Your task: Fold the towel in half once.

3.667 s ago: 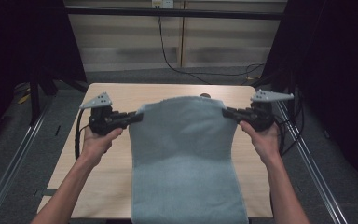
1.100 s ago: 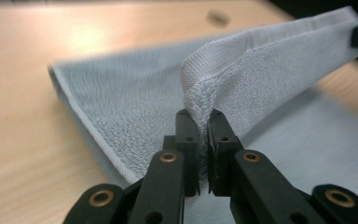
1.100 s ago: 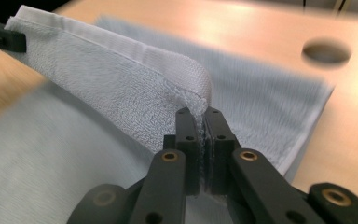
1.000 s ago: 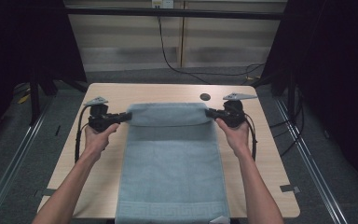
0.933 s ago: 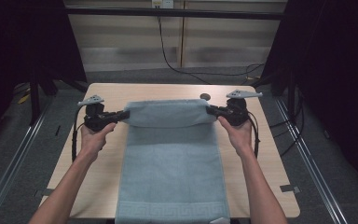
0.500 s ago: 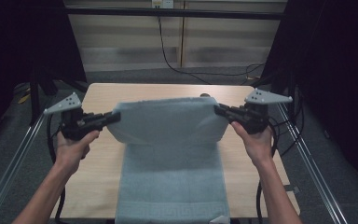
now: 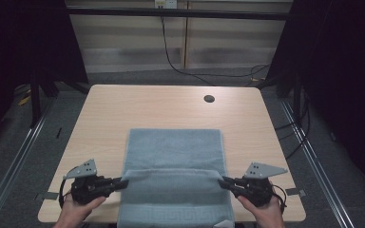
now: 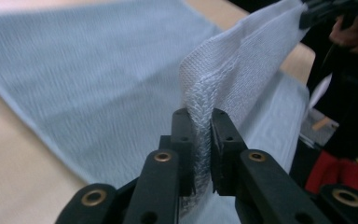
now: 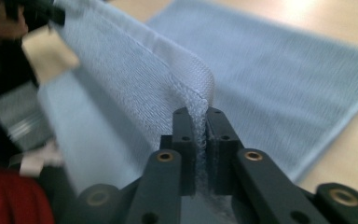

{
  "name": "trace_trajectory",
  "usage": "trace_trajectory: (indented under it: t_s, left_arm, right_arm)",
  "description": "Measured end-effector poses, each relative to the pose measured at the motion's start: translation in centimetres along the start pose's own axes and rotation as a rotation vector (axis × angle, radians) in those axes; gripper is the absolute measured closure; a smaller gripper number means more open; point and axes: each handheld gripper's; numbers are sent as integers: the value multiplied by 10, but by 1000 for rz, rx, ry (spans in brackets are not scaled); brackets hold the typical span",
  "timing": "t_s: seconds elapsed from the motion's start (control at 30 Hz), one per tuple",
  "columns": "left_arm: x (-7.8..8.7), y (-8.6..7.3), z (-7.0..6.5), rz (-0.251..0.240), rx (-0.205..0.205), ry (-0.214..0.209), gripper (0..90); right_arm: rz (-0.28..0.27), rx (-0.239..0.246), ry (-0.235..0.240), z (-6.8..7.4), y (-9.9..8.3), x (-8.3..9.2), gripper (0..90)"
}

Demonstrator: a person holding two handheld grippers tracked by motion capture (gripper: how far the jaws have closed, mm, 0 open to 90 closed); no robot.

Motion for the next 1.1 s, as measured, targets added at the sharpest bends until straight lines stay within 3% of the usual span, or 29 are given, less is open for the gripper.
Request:
trace_trajectory:
  t_s: [0.13, 0.27, 0.33, 0.43, 0.6, 0.67, 0.77, 0.8, 0.83, 0.93, 1.1]
  left_arm:
    - [0, -21, -5, 37, 23, -28, 815]
    - [4, -33, -20, 84, -26, -70, 778]
    - [10, -35, -25, 61, -30, -108, 759]
    - [15, -33, -28, 46, -47, -150, 700]
    - [15, -18, -21, 15, -38, -144, 633]
    - [9, -9, -13, 17, -20, -108, 636]
    - [-8, 7, 8, 31, -4, -63, 635]
    - [-14, 12, 15, 32, 3, -30, 630]
    - [-20, 17, 22, 34, 21, -3, 629]
    - [-37, 33, 39, 39, 24, 53, 605]
    - [-60, 53, 62, 31, 53, 84, 612]
  right_arm:
    - [34, -10, 41, 16, -16, 2, 799]
    - [63, -10, 79, 34, -28, 10, 732]
    - [68, -19, 96, 42, -30, 17, 689]
    - [45, -23, 75, 46, -30, 28, 695]
    - [3, -45, 56, 29, -26, 15, 681]
    - [-7, -62, 62, 18, -25, 2, 670]
    - [37, -42, 64, 3, -19, -20, 649]
    - [41, -49, 67, -3, -16, -27, 639]
    - [46, -40, 61, -10, -13, -33, 634]
    - [65, -34, 33, -31, -4, -51, 622]
    - [116, -37, 14, -60, 7, -84, 601]
Point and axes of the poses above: each handheld gripper's, and its own axes: x roughly backward along the jaws, y roughly out of its top, z roughly to its left, and after that the axes turned 13 degrees about x, right-handed
